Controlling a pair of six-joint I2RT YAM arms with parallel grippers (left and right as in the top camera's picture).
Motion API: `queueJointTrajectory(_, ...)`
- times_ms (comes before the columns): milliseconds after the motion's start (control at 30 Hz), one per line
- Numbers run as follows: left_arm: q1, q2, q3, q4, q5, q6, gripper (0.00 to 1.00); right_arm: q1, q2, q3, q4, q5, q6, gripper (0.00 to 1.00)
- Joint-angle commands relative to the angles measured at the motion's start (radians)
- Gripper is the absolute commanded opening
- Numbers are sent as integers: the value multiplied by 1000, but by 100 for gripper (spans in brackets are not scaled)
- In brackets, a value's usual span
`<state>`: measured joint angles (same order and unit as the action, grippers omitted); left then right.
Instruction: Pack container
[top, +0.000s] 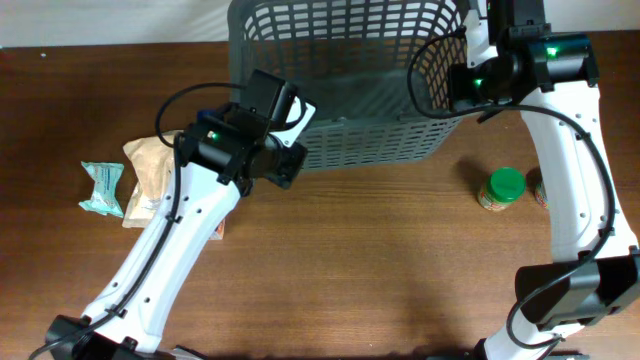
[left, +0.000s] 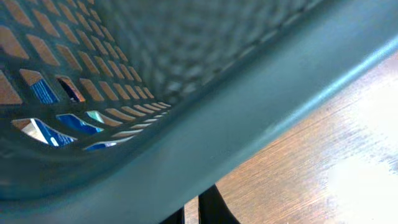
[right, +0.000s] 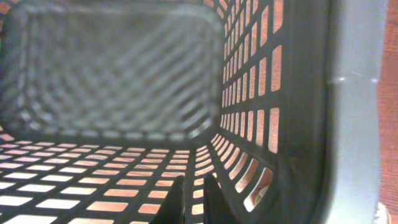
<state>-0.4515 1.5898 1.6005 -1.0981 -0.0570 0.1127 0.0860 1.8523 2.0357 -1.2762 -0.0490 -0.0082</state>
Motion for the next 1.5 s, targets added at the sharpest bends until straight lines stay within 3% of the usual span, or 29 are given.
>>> queueJointTrajectory(0,17,7,-3,29,-11,16,2,-1,11,10,-50,16,23,4)
queueJointTrajectory(200,50,17,-3,70,-11,16,2,-1,11,10,-35,16,21,4)
queueJointTrajectory(367,50,9,-2,52,-11,16,2,-2,1,43,77,11,-11,4)
queueJointTrajectory(533,88,-35,36,-55,-22,-19,2,-4,0,243,66,6,-11,4)
queueJointTrajectory(667,238,-124,56,-100,-33,-18,2,-73,0,411,14,20,-10,4)
queueJointTrajectory(800,396,-154,56,-100,-45,-18,4,-210,11,393,-18,20,17,4)
queueJointTrajectory(833,438,-153,56,-100,-45,-18,11,-245,21,388,-17,19,24,4)
queueJointTrajectory(900,475,-152,56,-98,-45,-18,15,-305,51,386,-18,-10,24,4)
queueJointTrajectory(967,504,-152,56,-92,-45,-18,25,-354,92,386,-20,-89,47,4)
queueJointTrajectory(1267,560,-151,56,-87,-45,-18,25,-334,317,386,6,-195,95,4)
queueJointTrajectory(1467,560,-148,55,-92,-45,-18,25,-320,356,386,69,-342,87,4)
